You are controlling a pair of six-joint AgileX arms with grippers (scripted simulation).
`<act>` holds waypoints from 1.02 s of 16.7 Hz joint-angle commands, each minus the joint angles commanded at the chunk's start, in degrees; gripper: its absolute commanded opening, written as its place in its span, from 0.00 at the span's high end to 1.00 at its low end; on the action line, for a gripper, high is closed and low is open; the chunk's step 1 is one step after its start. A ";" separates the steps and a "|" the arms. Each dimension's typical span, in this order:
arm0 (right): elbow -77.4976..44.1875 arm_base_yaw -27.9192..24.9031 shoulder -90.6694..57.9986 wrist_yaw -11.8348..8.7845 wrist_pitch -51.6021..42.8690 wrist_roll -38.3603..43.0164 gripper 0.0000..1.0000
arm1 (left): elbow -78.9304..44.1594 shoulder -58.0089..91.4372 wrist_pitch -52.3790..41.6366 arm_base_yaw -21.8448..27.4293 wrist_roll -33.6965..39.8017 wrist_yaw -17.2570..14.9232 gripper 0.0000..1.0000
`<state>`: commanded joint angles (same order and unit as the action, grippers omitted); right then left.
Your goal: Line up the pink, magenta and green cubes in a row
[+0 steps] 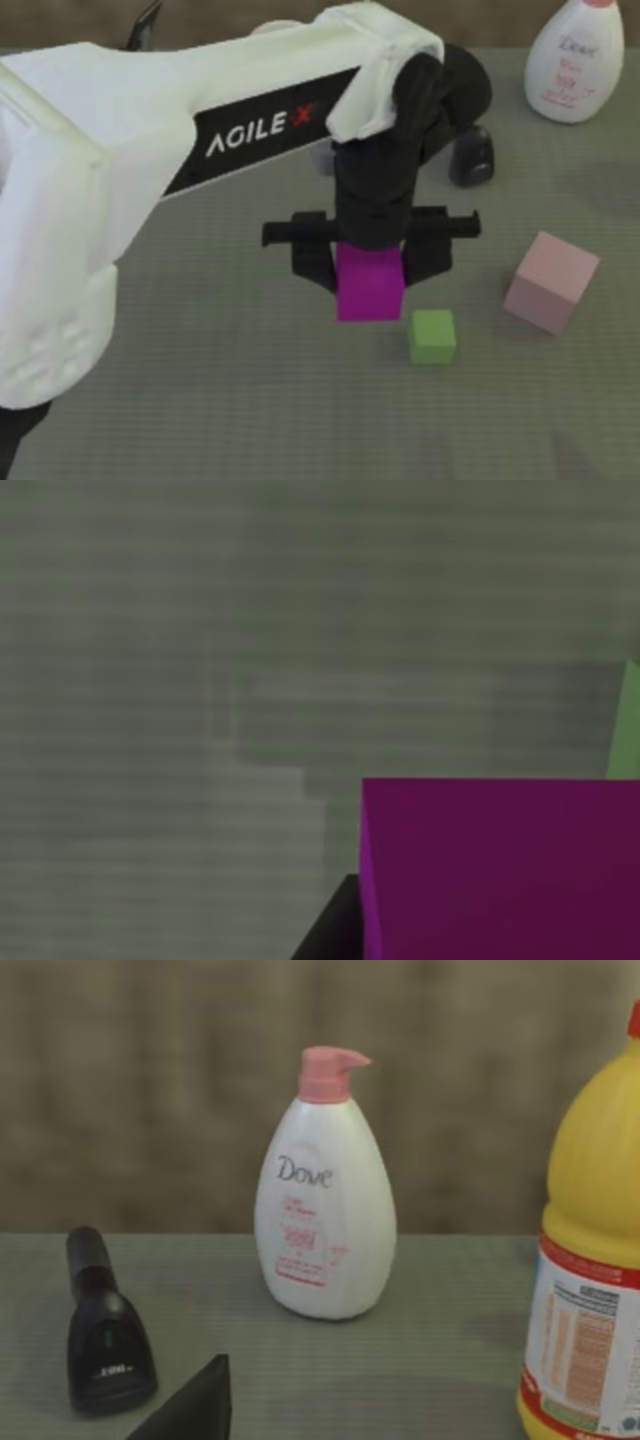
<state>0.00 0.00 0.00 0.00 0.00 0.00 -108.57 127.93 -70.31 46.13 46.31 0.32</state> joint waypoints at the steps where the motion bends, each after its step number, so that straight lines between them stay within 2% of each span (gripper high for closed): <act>1: 0.00 0.00 0.00 0.00 0.00 0.00 0.00 | 0.12 -0.26 0.16 -0.18 -0.15 -0.03 1.00; 4: 0.00 0.00 0.00 0.00 0.00 0.00 0.00 | 1.99 0.28 2.42 -0.15 -0.14 -0.05 1.00; 10: 0.00 0.00 0.00 0.00 0.00 0.00 0.00 | 10.09 2.91 13.20 0.10 0.01 -0.04 1.00; 15: 0.00 0.00 0.00 0.00 0.00 0.00 0.00 | 10.88 3.20 14.08 0.10 0.06 -0.03 1.00; 17: 0.00 0.00 0.00 0.00 0.00 0.00 0.00 | 10.88 3.20 14.08 0.10 0.06 -0.03 0.85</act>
<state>0.00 0.00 0.00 0.00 0.00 0.00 -97.69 131.14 -56.23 46.24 46.38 0.29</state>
